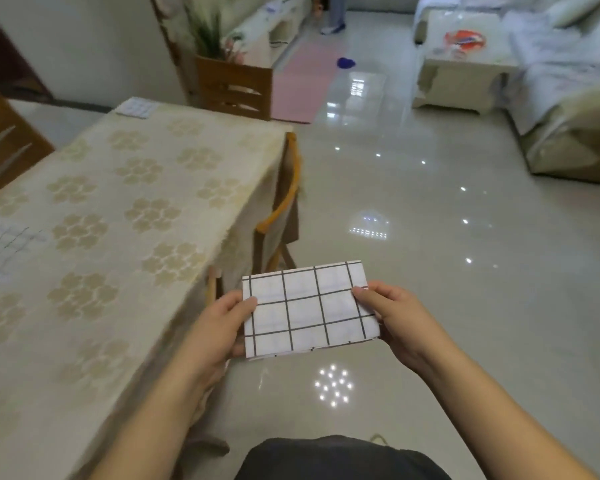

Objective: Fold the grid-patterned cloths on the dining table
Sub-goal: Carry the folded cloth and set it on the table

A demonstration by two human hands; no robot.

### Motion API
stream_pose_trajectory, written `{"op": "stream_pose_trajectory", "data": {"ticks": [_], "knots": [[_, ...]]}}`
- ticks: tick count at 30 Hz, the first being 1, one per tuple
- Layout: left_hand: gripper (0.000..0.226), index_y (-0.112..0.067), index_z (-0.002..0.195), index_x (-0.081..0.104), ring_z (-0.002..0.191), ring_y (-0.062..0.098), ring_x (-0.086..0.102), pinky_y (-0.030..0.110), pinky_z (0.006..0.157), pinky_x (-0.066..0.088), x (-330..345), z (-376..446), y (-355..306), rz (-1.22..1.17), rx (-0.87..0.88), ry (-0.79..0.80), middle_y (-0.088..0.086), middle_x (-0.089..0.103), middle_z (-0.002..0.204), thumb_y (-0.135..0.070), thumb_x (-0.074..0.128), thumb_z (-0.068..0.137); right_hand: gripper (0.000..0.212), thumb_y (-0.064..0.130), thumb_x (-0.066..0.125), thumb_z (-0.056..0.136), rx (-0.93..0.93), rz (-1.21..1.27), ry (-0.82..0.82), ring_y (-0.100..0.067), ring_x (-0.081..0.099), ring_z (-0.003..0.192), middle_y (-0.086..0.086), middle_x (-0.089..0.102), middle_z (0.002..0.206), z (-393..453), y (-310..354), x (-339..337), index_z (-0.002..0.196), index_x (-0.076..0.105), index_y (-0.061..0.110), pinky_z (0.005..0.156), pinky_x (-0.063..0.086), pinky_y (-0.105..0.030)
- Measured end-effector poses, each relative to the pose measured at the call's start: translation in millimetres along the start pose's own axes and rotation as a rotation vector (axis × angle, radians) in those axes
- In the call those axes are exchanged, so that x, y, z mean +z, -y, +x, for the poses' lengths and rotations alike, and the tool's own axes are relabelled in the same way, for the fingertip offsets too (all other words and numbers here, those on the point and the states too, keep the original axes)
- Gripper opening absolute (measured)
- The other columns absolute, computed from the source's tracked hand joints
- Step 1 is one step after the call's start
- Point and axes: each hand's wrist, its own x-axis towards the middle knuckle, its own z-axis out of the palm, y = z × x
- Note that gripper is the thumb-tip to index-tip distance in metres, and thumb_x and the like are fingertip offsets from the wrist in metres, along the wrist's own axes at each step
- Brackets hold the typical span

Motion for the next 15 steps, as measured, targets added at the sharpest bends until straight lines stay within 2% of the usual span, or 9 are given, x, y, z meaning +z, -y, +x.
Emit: {"op": "stream_pose_trajectory", "data": {"ticks": [2,3,6,9,12,15], "knots": [[0.02,-0.008,0.107,0.065,0.088,0.03,0.072,0.045,0.07,0.061,46,7,0,0.04,-0.034,0.045,0.014,0.074,0.098,-0.018,0.051,0.098,0.017,0.017,0.061,0.092,0.018,0.041,-0.061,-0.021,0.068,0.077,-0.012,0.074,0.092,-4,-2,-44,0.098,0.07,0.004,0.067,0.054,-0.031],[0.021,-0.008,0.109,0.065,0.091,0.033,0.071,0.048,0.073,0.06,69,11,1,0.07,-0.047,0.071,0.016,0.073,0.101,-0.02,0.052,0.098,0.017,0.017,0.061,0.092,0.021,0.063,-0.094,-0.022,0.069,0.079,-0.012,0.075,0.094,-6,-4,-66,0.099,0.071,0.005,0.068,0.054,-0.032],[0.02,-0.009,0.108,0.065,0.082,0.029,0.071,0.035,0.057,0.056,129,18,3,0.131,-0.044,0.137,0.016,0.073,0.099,-0.021,0.054,0.096,0.016,0.017,0.061,0.092,0.017,0.089,-0.168,-0.022,0.071,0.081,-0.011,0.076,0.095,-11,-4,-123,0.099,0.072,0.009,0.068,0.054,-0.032],[0.016,-0.016,0.106,0.066,0.087,0.026,0.072,0.033,0.067,0.058,173,19,-2,0.165,-0.024,0.178,0.009,0.075,0.095,-0.019,0.057,0.094,0.014,0.016,0.062,0.092,0.01,0.089,-0.252,-0.021,0.071,0.078,-0.011,0.076,0.092,-12,-4,-162,0.096,0.073,0.009,0.068,0.054,-0.032],[0.015,-0.014,0.102,0.067,0.081,0.019,0.072,0.028,0.066,0.056,198,22,-6,0.189,0.015,0.174,0.007,0.075,0.092,-0.022,0.056,0.096,0.012,0.015,0.064,0.09,-0.006,0.07,-0.303,-0.02,0.071,0.074,-0.01,0.076,0.087,-10,-2,-185,0.09,0.074,0.009,0.067,0.053,-0.032],[0.017,-0.013,0.101,0.067,0.08,0.018,0.07,0.028,0.067,0.054,210,30,-11,0.224,0.028,0.176,0.007,0.075,0.092,-0.025,0.056,0.096,0.012,0.017,0.066,0.089,0.007,0.076,-0.334,-0.022,0.072,0.076,-0.01,0.076,0.087,-1,0,-200,0.09,0.074,0.009,0.07,0.054,-0.033]]}}
